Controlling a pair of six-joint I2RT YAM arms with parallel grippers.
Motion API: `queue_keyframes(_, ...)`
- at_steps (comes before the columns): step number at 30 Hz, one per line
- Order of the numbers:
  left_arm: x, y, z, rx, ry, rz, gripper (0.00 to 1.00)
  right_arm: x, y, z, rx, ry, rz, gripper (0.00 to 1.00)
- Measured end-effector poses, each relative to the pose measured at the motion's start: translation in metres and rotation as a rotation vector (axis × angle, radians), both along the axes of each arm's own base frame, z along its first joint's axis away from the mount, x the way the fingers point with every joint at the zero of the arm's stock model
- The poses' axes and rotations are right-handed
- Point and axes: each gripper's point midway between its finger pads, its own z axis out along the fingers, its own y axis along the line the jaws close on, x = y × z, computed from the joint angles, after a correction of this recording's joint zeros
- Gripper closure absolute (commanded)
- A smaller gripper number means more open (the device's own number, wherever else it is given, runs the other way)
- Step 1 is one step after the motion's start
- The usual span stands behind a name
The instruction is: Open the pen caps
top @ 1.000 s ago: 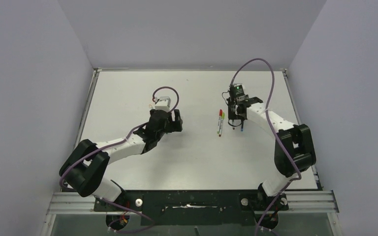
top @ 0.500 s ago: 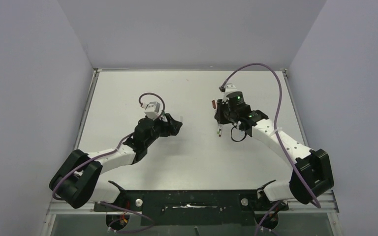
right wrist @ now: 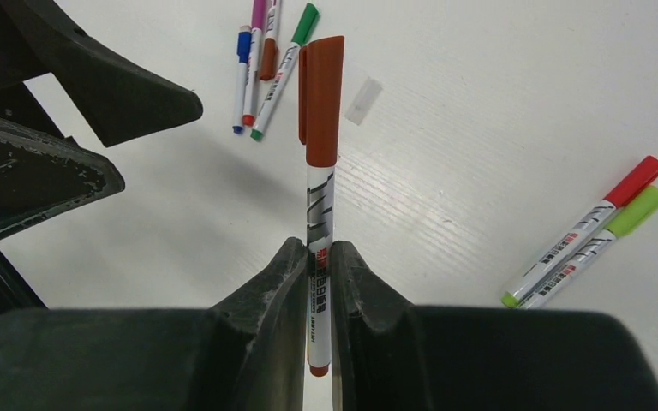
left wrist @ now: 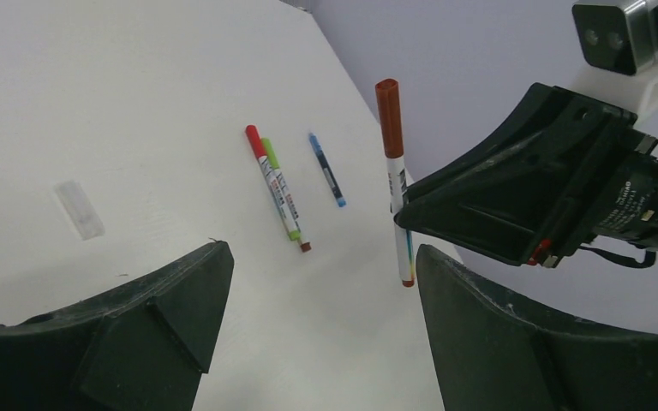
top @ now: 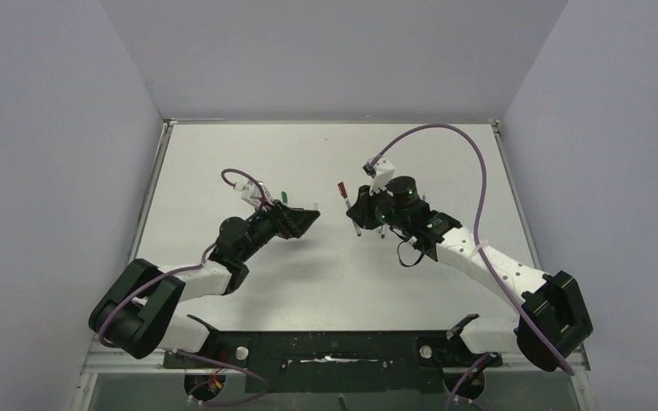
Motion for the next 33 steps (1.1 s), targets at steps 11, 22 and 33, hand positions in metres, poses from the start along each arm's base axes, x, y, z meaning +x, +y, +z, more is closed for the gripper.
queue_keyframes(11, -0.003, -0.004, 0.001, -0.212, 0.038, -0.114, 0.21, -0.013, 0.032, -0.016, 0.001, 0.016, 0.090, 1.00)
queue_keyframes(22, -0.006, -0.005, 0.010, -0.233, 0.010, -0.137, 0.21, -0.029, 0.058, -0.034, -0.036, 0.045, 0.178, 1.00)
queue_keyframes(33, -0.005, -0.004, 0.011, -0.227, 0.004, -0.130, 0.40, -0.044, 0.074, -0.031, -0.047, 0.010, 0.250, 1.00)
